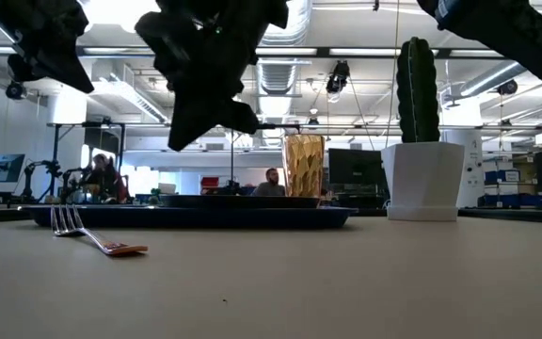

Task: Pick and place plate/cup/fork/spoon on tray
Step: Put the orange fork on the blue tray to the left of the orange spoon

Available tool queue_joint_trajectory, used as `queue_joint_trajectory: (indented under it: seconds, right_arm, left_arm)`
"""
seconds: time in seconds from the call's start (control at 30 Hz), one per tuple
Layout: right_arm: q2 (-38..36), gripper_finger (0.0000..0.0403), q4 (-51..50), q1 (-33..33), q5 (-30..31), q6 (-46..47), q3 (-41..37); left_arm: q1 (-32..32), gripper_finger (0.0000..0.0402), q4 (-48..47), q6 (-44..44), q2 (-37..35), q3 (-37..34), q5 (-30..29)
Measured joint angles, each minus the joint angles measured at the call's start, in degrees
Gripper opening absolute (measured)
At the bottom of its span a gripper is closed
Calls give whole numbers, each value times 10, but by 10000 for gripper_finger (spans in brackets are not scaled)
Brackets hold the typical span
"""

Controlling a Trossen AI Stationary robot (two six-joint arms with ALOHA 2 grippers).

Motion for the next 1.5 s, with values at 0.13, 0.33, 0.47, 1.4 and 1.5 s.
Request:
queue_joint_trajectory:
  seconds: [0.13,0.33,0.47,1.4,1.5]
  right_arm:
    - [0,9,0,17,-63,23,0]
    - [0,9,-1,51,-74,48,-7]
    - [0,15,37,68,-71,80,-28]
    - [-98,139,37,6,-70,54,-4]
    - [-108,139,36,-1,-69,33,-4]
  left_arm:
    - [0,0,0,0,3,0,0]
    - [0,0,0,0,6,0,0]
    - [0,0,1,0,9,0,0]
    - [-198,0,149,-69,103,-130,108]
    - [-244,0,181,-101,148,-130,97]
